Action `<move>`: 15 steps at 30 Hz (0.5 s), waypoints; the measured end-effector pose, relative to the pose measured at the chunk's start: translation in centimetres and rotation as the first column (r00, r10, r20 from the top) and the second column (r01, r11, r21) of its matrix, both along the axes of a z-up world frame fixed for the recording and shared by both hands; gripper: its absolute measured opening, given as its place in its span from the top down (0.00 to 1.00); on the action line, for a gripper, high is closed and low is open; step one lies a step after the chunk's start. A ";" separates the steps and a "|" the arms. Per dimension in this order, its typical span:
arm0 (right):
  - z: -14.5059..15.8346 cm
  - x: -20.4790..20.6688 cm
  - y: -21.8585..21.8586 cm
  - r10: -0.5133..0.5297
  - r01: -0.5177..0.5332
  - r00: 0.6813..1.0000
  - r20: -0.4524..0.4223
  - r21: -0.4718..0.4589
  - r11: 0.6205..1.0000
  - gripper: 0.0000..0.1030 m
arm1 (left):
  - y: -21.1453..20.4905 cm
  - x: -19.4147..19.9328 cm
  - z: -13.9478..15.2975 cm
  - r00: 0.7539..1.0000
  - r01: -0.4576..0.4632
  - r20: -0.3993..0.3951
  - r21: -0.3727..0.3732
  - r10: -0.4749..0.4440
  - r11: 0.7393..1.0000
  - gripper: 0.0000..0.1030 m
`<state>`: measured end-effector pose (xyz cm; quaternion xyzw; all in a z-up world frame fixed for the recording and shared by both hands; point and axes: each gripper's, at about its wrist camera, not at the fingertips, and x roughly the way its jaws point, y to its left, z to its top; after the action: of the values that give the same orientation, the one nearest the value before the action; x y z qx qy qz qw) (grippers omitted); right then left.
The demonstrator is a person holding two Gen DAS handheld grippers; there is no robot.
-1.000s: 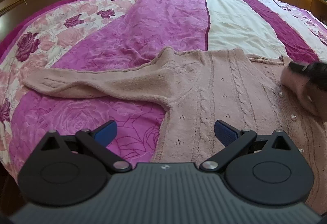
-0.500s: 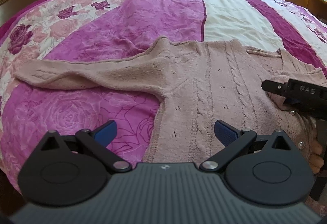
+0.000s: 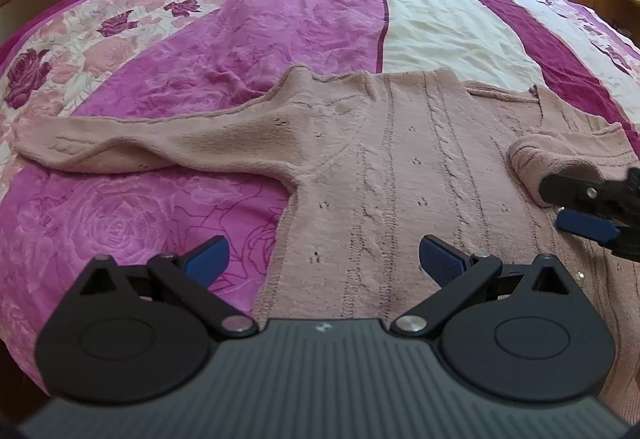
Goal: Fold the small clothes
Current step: 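Lower the sleeve onto the cardigan body and open the right tool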
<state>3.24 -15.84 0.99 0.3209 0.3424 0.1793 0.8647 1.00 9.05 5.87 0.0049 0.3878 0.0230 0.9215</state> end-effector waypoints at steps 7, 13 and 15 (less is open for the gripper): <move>1.7 -3.3 -2.1 -0.005 0.006 0.999 0.043 -0.031 0.999 0.28 | -1.0 0.2 0.1 1.000 0.026 0.001 0.004 -0.026 1.000 0.00; 2.8 -5.7 -4.4 -0.074 0.089 0.990 0.121 -0.120 0.989 0.27 | -2.7 0.5 0.4 0.998 0.064 0.008 0.022 -0.064 0.998 0.00; 3.0 -6.2 -5.4 -0.113 0.132 0.983 0.146 -0.132 0.982 0.27 | -3.5 0.6 0.6 0.997 0.081 0.011 0.028 -0.081 0.996 0.00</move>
<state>-3.01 -21.26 3.99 0.2662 0.2730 0.1228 0.9163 1.65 5.52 6.45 0.0330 0.3813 -0.0090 0.9238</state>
